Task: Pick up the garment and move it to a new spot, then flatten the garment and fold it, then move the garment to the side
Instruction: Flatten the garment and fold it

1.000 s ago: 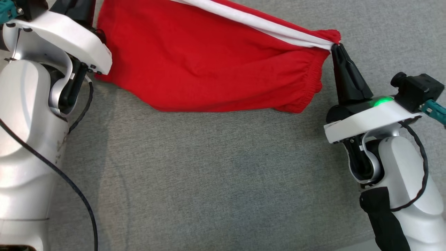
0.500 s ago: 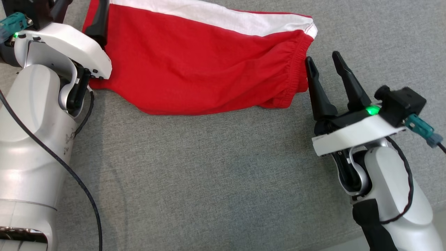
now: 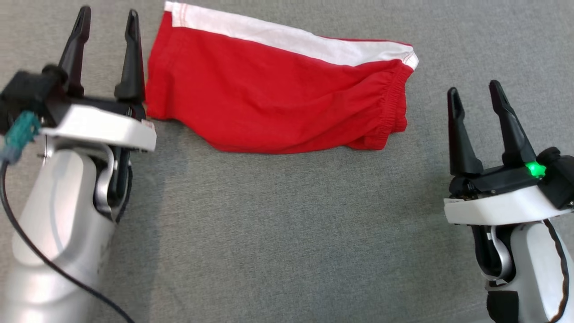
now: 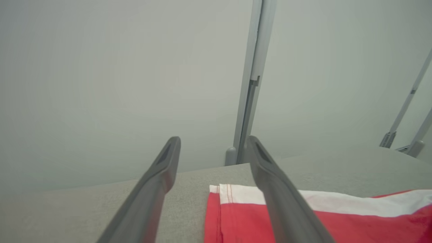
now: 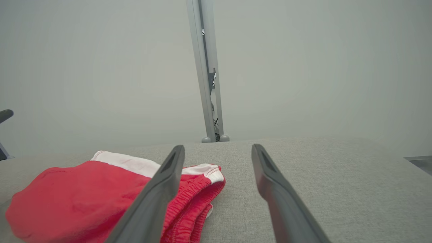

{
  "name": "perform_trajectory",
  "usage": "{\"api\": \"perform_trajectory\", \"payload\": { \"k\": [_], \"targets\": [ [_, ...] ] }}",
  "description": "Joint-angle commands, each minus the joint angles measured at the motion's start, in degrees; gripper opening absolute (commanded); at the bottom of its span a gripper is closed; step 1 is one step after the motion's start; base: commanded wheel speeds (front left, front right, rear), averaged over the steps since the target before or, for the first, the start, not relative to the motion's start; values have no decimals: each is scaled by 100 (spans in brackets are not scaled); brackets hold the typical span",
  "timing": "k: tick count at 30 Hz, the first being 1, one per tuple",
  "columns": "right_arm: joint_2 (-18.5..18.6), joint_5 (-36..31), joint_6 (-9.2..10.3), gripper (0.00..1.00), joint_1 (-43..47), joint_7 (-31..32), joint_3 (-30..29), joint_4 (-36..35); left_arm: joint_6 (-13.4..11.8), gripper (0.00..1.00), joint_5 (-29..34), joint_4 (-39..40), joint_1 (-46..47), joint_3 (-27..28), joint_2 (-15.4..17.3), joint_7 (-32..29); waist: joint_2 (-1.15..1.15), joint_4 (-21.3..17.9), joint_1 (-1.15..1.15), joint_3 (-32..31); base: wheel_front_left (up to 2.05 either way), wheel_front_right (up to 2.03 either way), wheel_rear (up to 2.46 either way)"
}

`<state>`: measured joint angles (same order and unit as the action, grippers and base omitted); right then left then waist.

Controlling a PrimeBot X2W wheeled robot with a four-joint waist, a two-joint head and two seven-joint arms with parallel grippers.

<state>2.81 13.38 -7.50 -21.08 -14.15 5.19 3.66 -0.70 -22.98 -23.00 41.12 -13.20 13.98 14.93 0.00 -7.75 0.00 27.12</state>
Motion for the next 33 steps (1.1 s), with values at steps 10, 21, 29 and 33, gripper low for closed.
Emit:
{"api": "perform_trajectory", "payload": {
  "k": [10,21,29,33],
  "targets": [
    [30,-309,2,100,758,244,-603,-128,-768,100,262,2148,-2324,-13,102,-216,0,330,0,-792,0,0,0],
    [27,-223,2,100,1003,336,-795,-90,-872,100,243,2487,-2725,-150,151,-536,0,423,0,-913,0,0,0],
    [26,-176,2,100,1003,331,-795,-79,-866,100,200,2449,-2611,-170,192,-620,0,405,0,-923,0,0,0],
    [26,-176,2,100,971,326,-804,-109,-779,100,122,2435,-2376,-190,162,-665,0,397,0,-874,0,0,0]
  ]
}}
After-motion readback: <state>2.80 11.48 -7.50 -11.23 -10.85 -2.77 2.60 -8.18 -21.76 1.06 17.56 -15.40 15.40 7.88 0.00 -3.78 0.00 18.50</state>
